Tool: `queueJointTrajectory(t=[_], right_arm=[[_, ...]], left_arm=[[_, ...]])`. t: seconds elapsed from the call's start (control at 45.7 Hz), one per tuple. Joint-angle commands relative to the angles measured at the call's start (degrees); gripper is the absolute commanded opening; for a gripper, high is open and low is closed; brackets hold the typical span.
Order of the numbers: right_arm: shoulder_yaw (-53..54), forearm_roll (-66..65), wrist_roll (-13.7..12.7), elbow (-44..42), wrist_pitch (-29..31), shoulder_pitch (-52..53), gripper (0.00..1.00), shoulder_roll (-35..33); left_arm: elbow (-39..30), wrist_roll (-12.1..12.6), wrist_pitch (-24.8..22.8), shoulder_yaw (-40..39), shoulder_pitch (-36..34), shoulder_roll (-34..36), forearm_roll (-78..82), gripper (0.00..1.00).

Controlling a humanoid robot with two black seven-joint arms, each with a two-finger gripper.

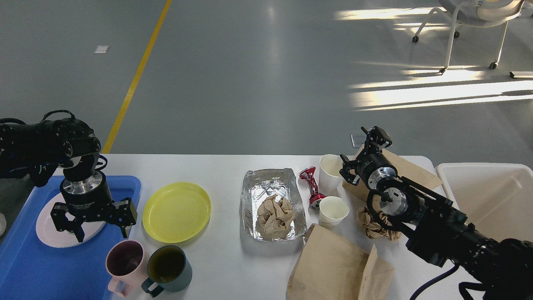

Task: Tidy desktop
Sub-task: 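Lower the left gripper onto the pink mug and grasp it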

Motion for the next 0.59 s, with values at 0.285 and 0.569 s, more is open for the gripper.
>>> queueJointTrajectory(t=[0.285,0.569], right_arm=[[0.0,0.0,0.0,0.0,0.07,-0.06,1.0,0.0],[0.0,0.0,0.0,0.0,0.07,0.03,1.0,0.0]], left_arm=[[-0.72,0.55,0.0,0.1,2.18,-0.11,0.71,0.95],[0.69,0.55,0.0,-0.51,5.08,-0.19,1.24,0.9]])
